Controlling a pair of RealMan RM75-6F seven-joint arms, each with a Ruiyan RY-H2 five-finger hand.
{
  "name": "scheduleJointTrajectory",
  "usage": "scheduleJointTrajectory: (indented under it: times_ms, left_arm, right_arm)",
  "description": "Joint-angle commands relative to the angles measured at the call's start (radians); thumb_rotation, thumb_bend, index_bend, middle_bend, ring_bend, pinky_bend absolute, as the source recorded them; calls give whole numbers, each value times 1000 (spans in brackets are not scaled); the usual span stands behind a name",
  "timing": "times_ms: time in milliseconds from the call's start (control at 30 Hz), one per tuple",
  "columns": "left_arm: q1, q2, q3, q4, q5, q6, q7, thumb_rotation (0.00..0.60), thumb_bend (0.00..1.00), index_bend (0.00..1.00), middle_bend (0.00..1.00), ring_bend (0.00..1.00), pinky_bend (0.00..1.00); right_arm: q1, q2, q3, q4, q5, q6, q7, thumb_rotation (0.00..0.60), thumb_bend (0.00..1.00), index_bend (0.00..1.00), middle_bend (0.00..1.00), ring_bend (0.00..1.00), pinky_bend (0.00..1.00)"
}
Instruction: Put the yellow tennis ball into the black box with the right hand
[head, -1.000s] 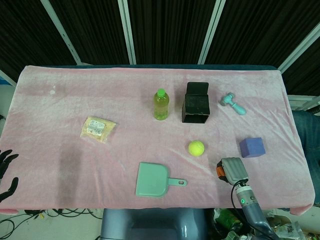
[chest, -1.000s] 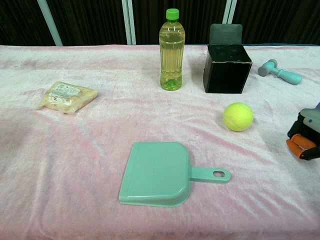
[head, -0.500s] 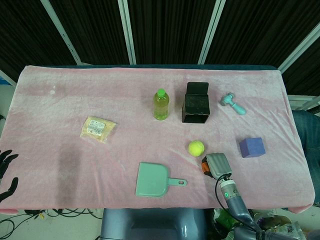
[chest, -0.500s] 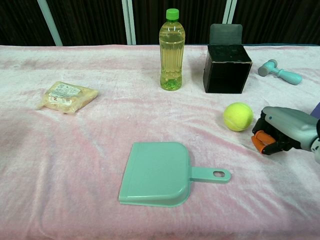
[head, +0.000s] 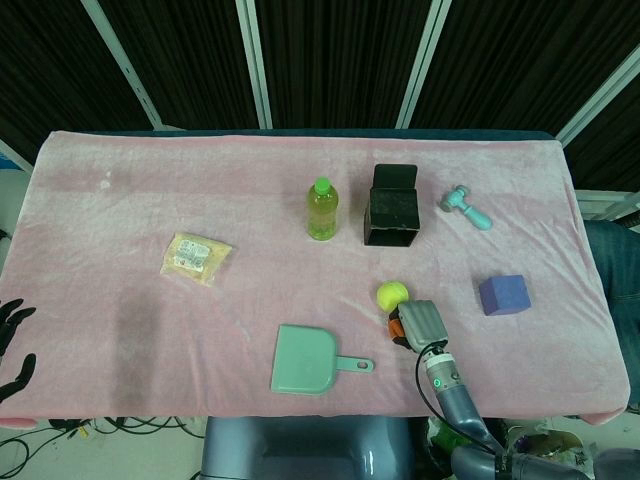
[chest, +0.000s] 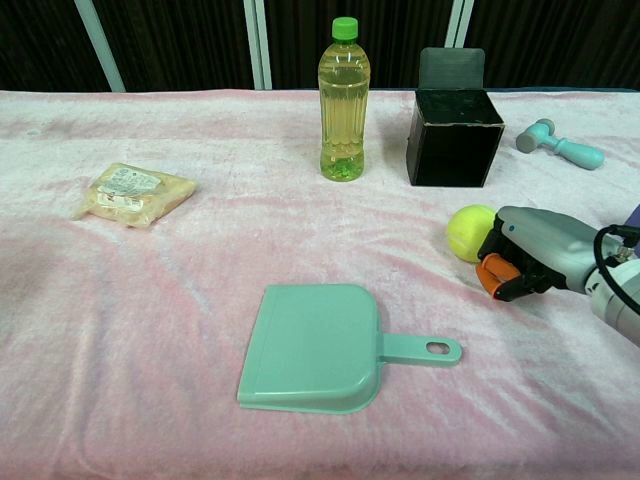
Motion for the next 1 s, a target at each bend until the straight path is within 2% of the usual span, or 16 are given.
scheduleJointTrajectory:
  times_ms: [33,633,1000]
  left_arm:
    - [-1,-1,-1,0,0,-2,2,600,448,171,102,40,63]
    - [0,-3,-7,-1,-8,-3,0,600,448,169,102,40,63]
    - [1,0,-11,-3,-16,-2,-8,600,448,169,101,39,63]
  right_arm:
    - [6,-8,3,6,2,1,-1,600,833,1000,964,984,1000]
    - [92,-112,90,162,74,-30,-7,600,835,1000,961,983,1000]
    - [181,-177,167,281,141,-84,-15,600,835,1000,958,983,1000]
